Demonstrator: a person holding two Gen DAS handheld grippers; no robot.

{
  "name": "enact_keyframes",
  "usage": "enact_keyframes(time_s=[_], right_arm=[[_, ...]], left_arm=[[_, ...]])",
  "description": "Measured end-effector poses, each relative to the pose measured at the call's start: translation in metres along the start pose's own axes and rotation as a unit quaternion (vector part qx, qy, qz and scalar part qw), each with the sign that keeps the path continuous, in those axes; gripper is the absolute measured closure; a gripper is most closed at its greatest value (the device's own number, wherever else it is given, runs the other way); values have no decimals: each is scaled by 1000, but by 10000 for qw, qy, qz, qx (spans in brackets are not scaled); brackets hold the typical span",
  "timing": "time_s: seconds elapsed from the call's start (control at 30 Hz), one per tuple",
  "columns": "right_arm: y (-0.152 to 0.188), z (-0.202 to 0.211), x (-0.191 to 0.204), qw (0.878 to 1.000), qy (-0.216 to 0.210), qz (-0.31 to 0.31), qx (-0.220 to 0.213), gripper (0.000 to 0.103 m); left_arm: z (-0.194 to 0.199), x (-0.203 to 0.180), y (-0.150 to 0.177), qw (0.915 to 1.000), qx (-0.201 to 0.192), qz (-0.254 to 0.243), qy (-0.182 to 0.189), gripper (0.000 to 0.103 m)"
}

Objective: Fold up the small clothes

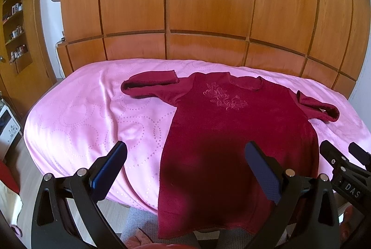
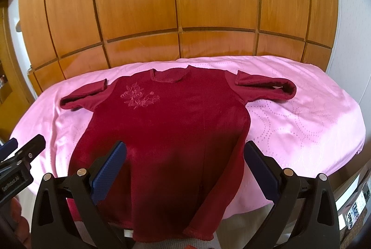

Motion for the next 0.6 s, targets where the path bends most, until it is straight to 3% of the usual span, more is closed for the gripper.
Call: enact_keyframes(time_s=[0.43, 0.6], right_arm=[[8, -3, 1, 9999, -17, 16, 116, 3], [4, -14, 5, 9997, -81, 62, 241, 3]], left_arm=[[-12, -3, 5, 9995, 260, -57, 156, 2], [-23, -6, 10, 9968, 454, -55, 660, 2]])
Point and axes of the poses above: each gripper's, at about its wrist camera, not at the fingertips, and z roughly against the way its jaws point, x to its left, y to its underside, the point moved 4 cm from there along -z, roughly the way its jaws point, and after that the axes turned 8 degrees about y, right-handed, at the moved point
